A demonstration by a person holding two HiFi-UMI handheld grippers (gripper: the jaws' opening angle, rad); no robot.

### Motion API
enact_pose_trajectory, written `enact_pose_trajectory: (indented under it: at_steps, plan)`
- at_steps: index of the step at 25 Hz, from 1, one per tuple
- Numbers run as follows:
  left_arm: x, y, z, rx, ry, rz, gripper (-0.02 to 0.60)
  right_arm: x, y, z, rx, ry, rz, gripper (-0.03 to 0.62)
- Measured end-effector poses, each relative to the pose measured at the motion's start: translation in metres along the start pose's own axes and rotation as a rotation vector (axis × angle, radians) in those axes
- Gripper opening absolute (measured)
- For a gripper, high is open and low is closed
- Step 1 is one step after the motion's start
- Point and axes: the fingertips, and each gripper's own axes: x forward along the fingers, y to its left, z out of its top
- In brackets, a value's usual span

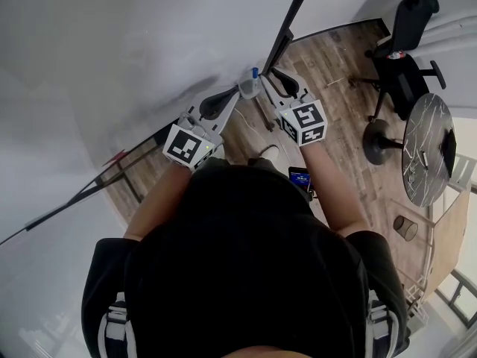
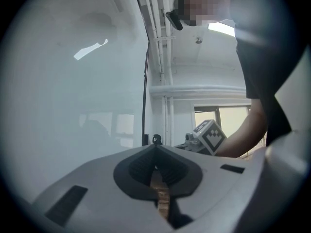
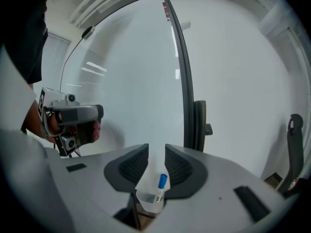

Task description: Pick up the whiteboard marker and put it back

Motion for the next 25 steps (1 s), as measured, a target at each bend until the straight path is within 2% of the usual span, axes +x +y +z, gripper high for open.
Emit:
enact_pose_trajectory:
  at_steps: [13, 25]
  plan:
    - [0.000, -0.009, 0.021, 0.004, -0.016, -0.018, 0.003, -0.057, 0.043, 0.081, -0.027, -0.170, 0.086, 0.100]
    - [-0.003, -0.015, 0.037, 0.007, -0.027, -0.047, 0.003, -0.080, 0.066, 0.102, -0.046, -0.232, 0.140, 0.036]
